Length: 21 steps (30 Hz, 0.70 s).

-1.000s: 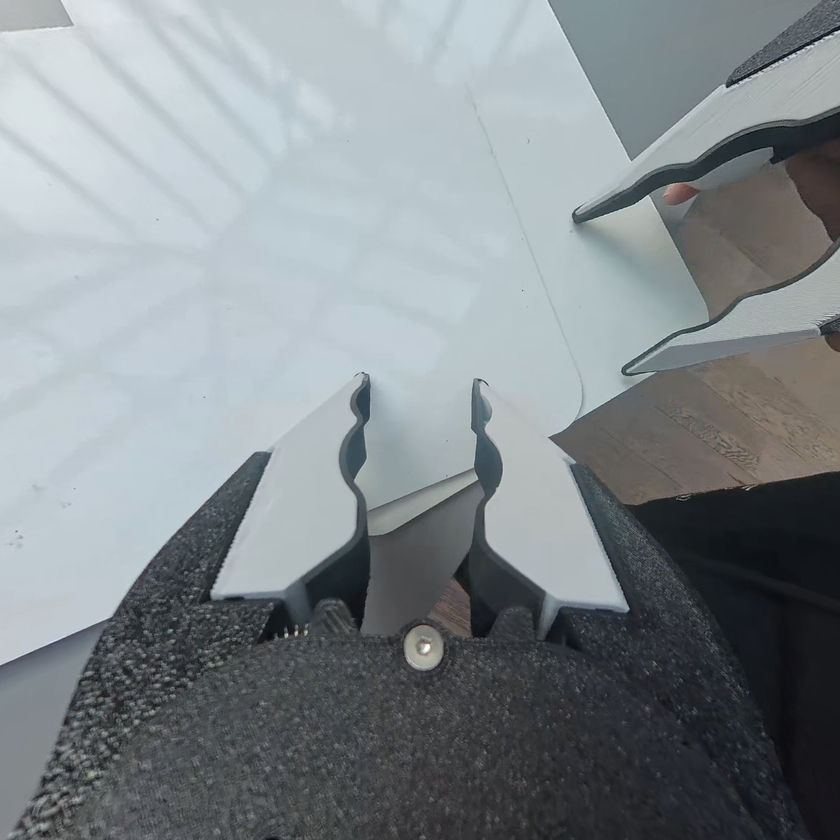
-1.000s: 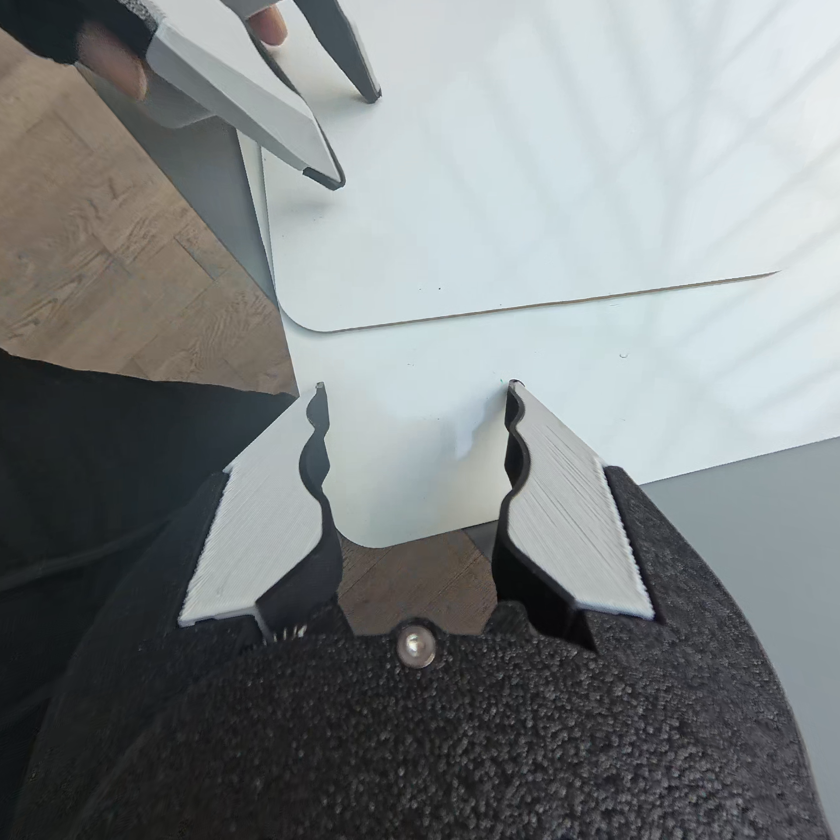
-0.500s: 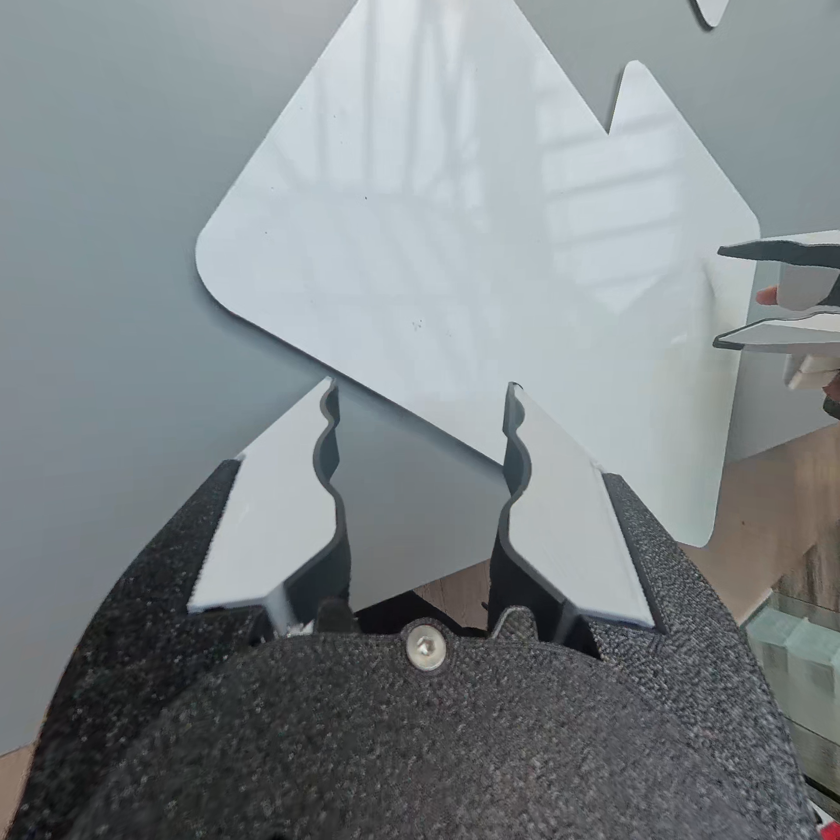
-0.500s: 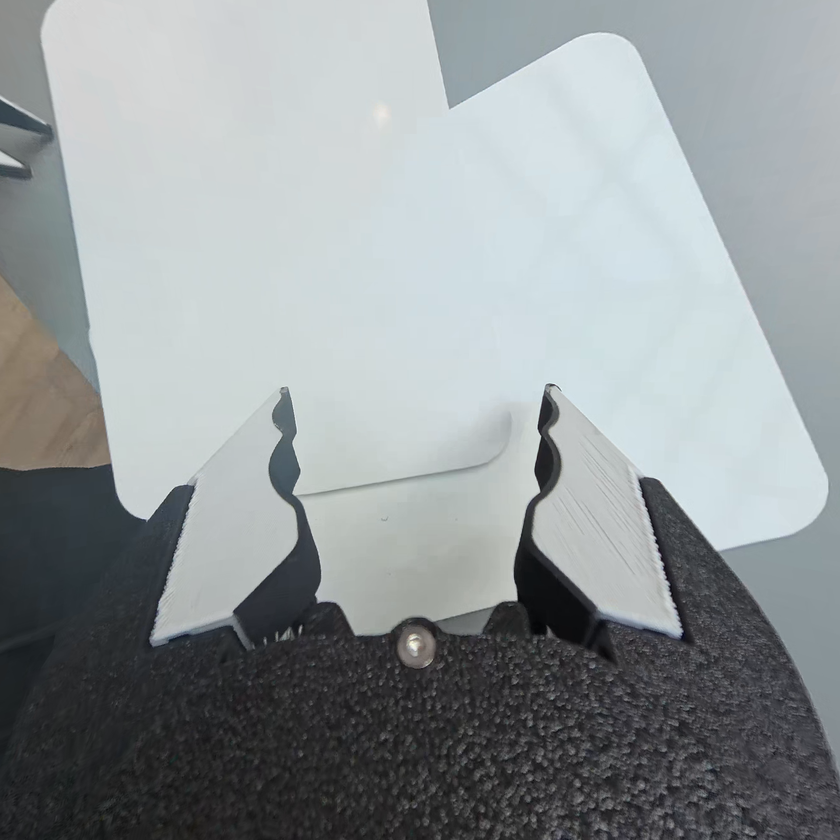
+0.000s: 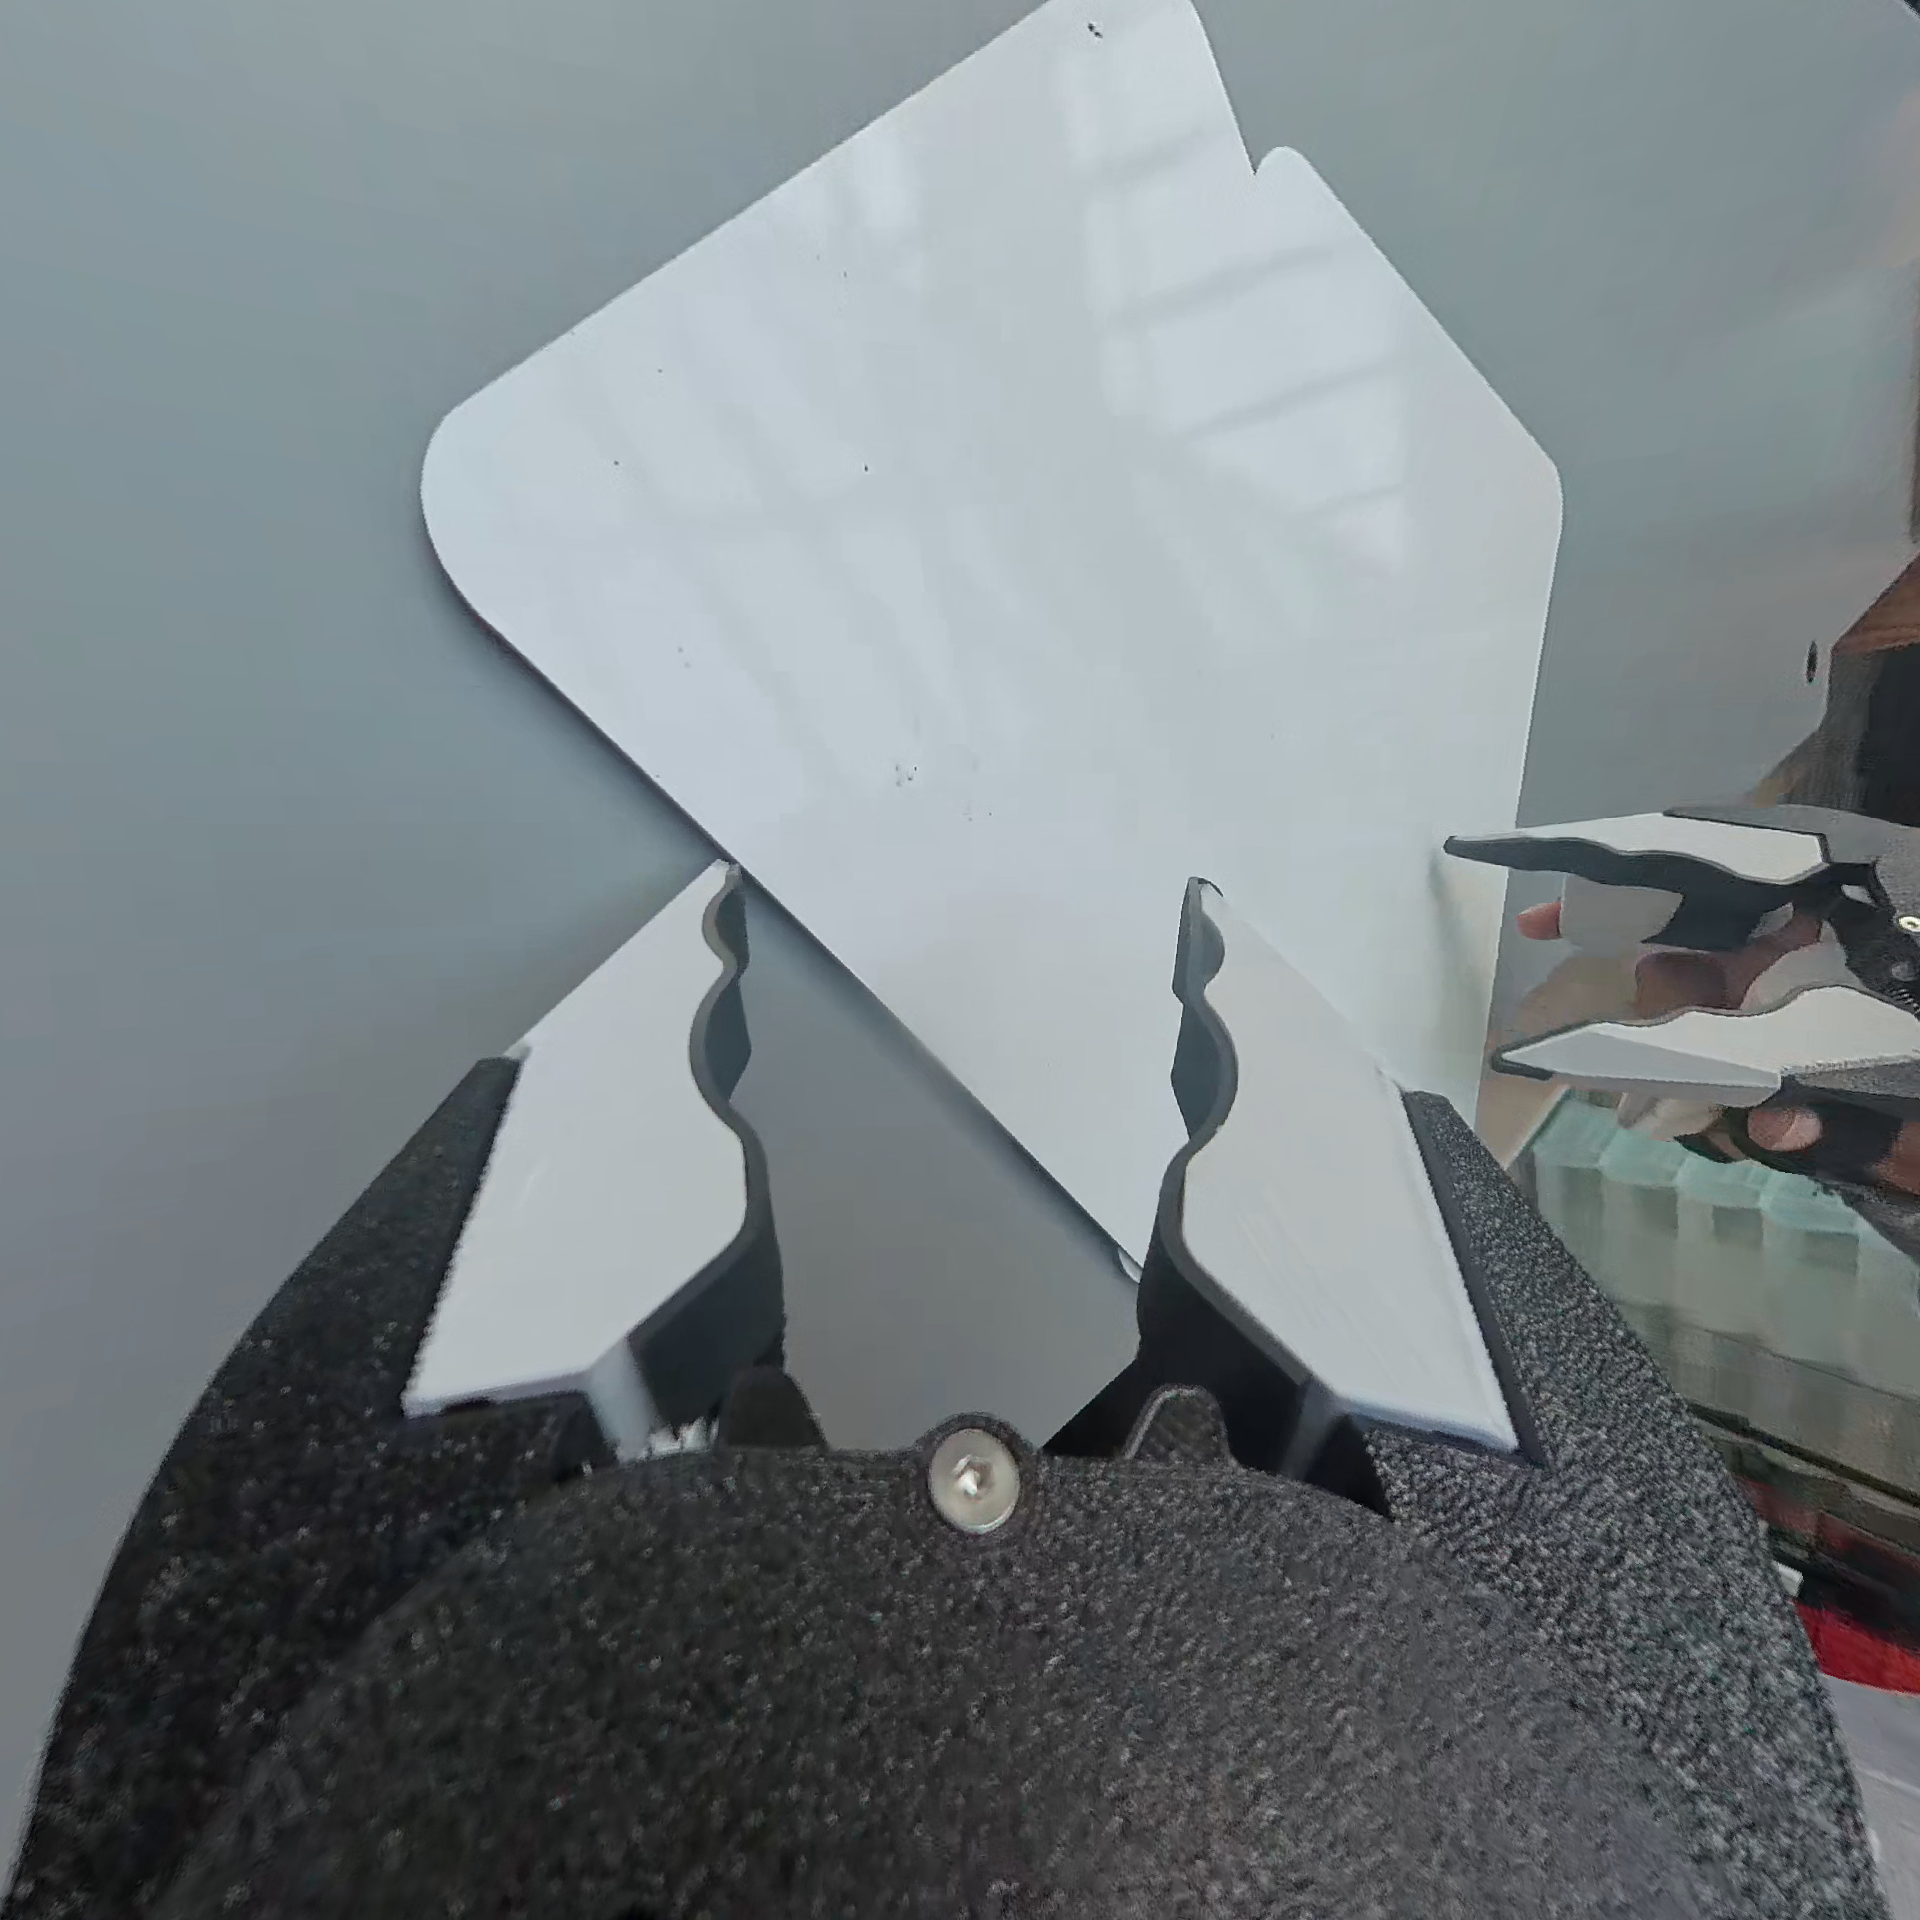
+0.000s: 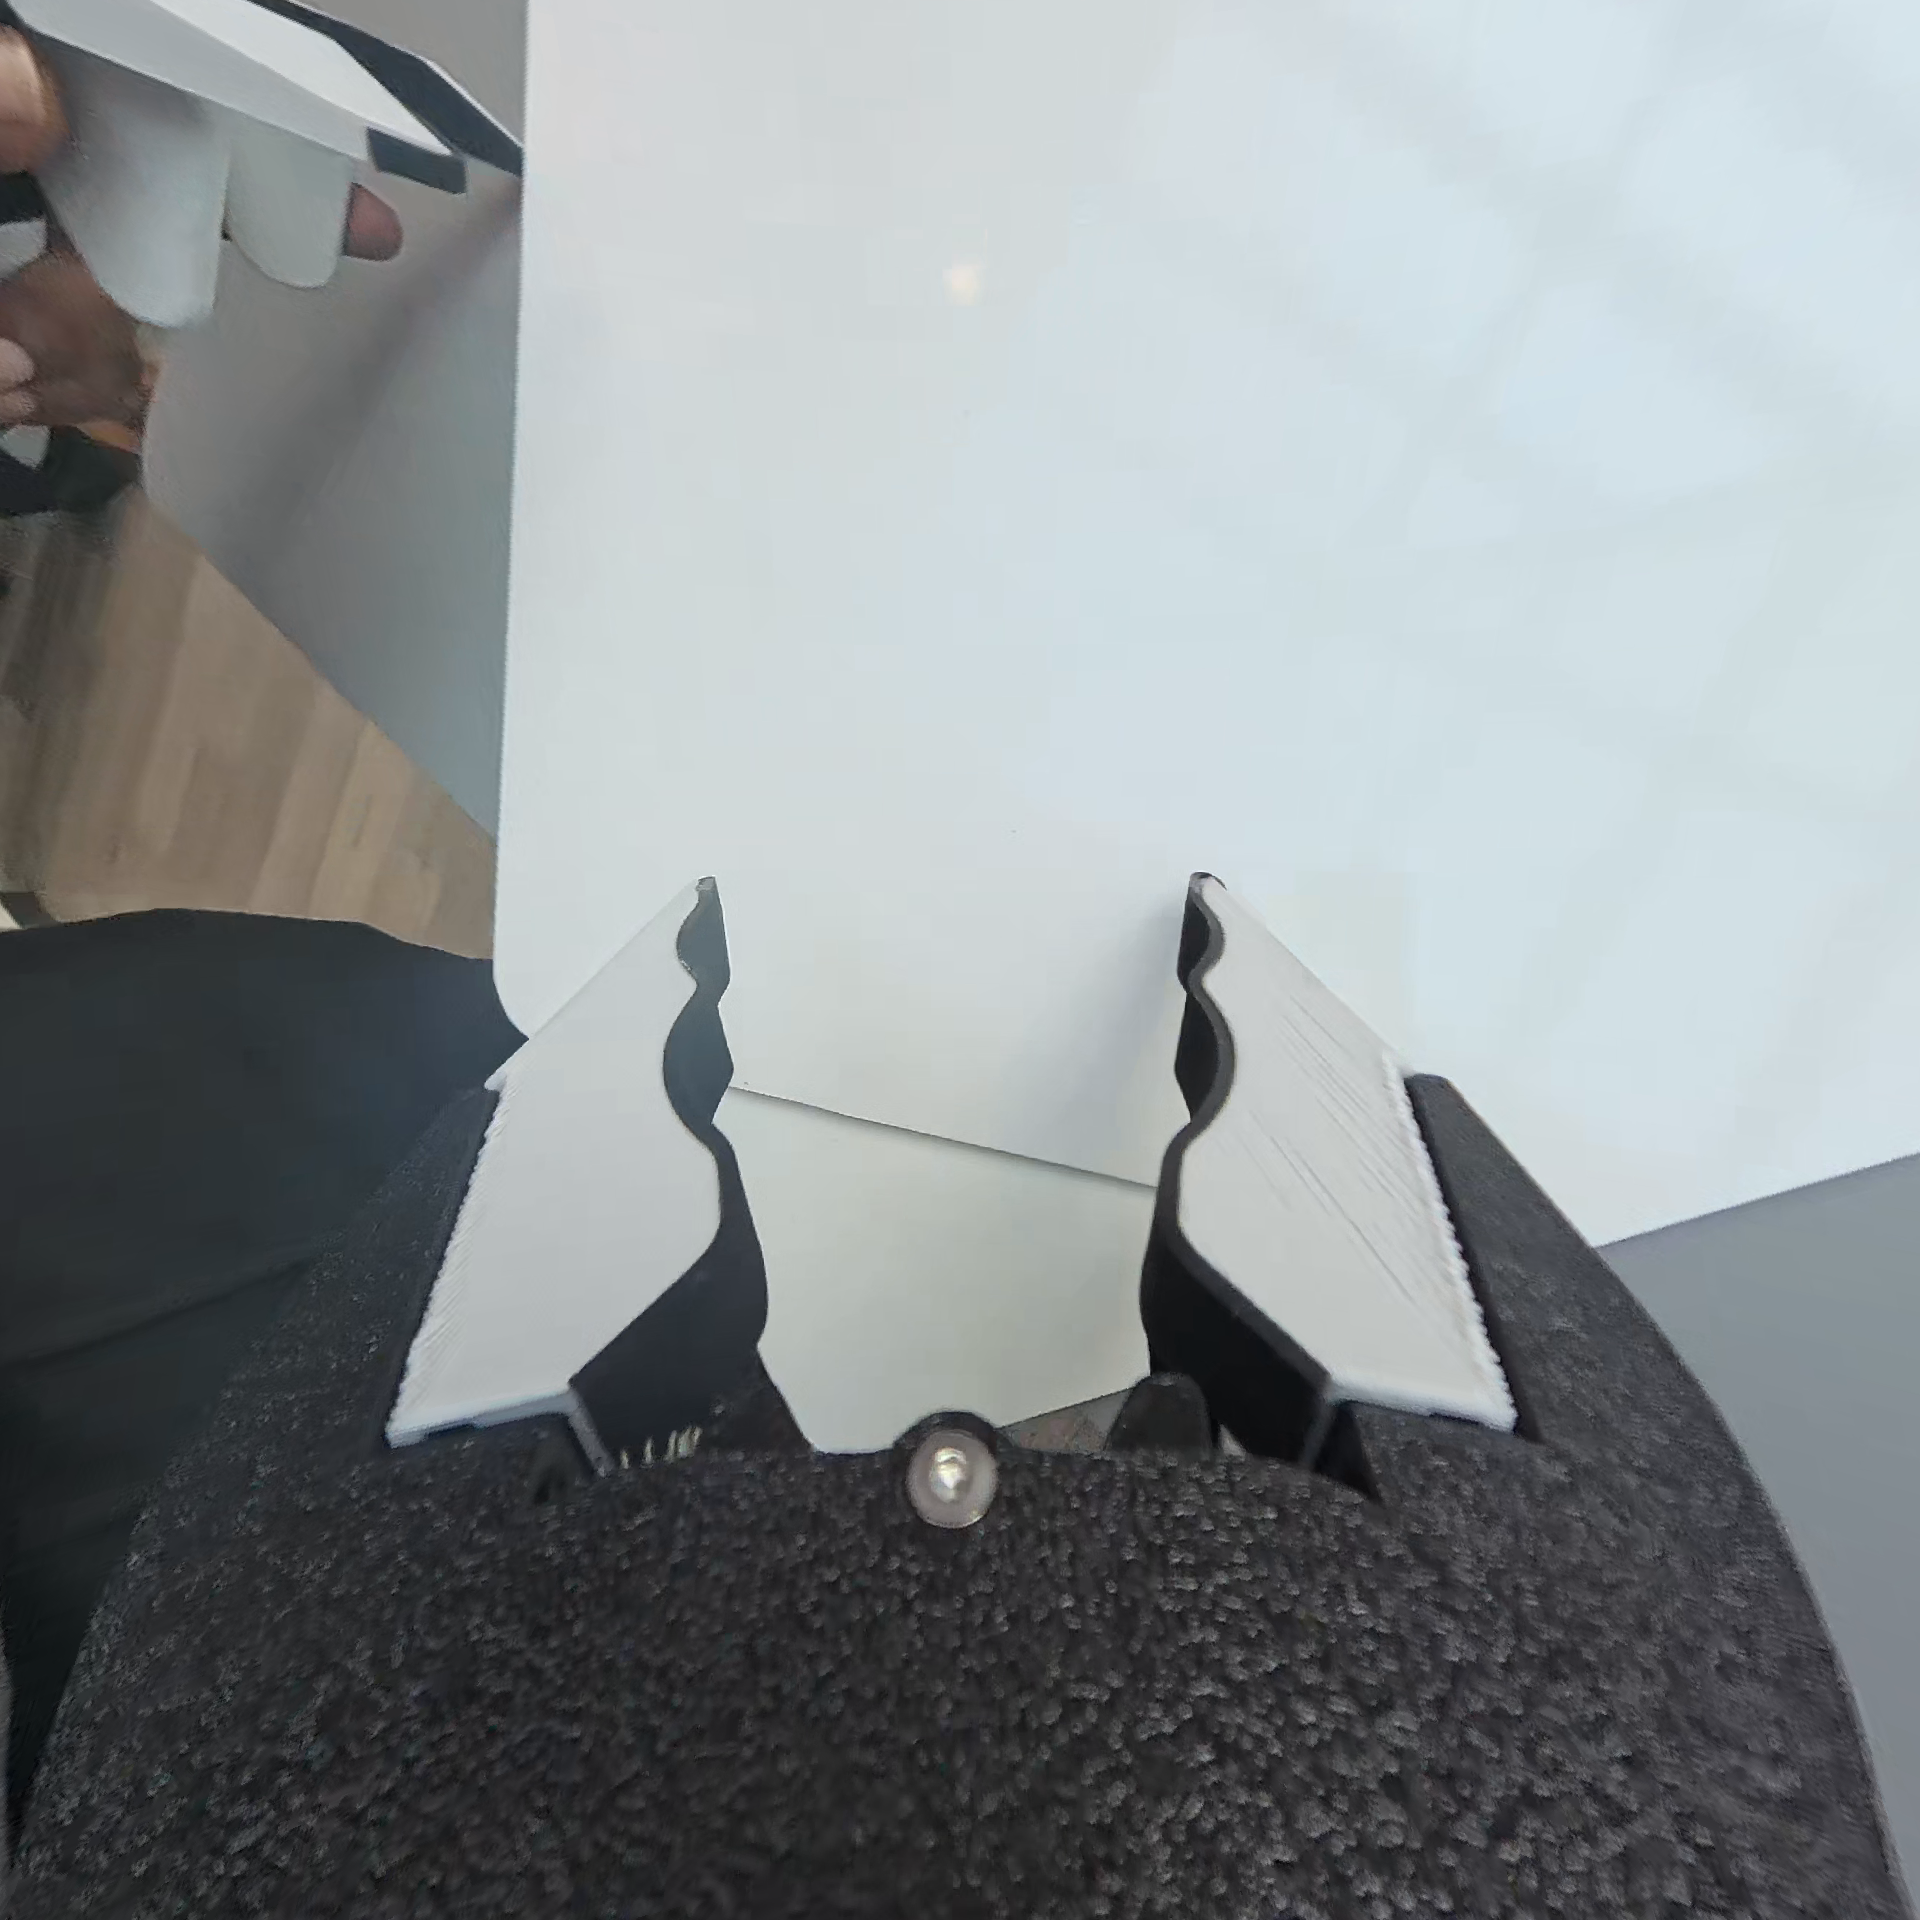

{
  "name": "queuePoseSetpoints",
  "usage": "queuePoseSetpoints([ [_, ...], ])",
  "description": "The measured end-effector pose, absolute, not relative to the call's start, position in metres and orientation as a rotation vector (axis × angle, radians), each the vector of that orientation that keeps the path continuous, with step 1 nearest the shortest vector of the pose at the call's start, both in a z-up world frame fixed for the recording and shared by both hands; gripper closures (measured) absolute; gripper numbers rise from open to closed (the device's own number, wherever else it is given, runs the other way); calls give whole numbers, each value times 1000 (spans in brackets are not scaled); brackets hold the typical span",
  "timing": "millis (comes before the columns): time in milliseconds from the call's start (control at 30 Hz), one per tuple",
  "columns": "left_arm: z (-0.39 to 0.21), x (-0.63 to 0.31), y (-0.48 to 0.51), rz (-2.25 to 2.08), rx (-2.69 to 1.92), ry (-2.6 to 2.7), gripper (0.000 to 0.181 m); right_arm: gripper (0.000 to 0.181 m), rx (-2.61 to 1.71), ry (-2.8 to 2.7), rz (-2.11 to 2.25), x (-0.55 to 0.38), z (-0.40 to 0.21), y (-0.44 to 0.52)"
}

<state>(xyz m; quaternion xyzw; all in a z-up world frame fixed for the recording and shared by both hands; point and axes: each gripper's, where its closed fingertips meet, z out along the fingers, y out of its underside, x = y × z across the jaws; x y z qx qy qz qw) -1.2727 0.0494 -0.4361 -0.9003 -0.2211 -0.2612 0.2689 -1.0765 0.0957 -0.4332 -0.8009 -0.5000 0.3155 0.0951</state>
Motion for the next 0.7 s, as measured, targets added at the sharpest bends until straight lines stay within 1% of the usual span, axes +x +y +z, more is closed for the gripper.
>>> queuePoseSetpoints([
  [100,-438,-1263,70,-685,-2469,-463,102,93,-2436,-1405,949,-1067,-436,68],
  [133,-440,-1262,77,-662,-2482,-423,104,97,-2449,-1361,962,-1064,-436,61],
  [167,-441,-1261,85,-644,-2492,-391,107,97,-2473,-1310,993,-1062,-435,54],
  [300,-442,-1255,113,-630,-2516,-272,108,102,-2537,-1167,1038,-1053,-434,27],
  [400,-443,-1246,130,-624,-2542,-151,104,107,-2534,-1111,1055,-1057,-434,7],
  [500,-443,-1231,146,-627,-2560,-42,99,106,-2532,-1025,1087,-1068,-433,-4],
  [700,-441,-1193,175,-692,-2555,103,94,105,-2526,-818,1005,-1061,-434,13],
])
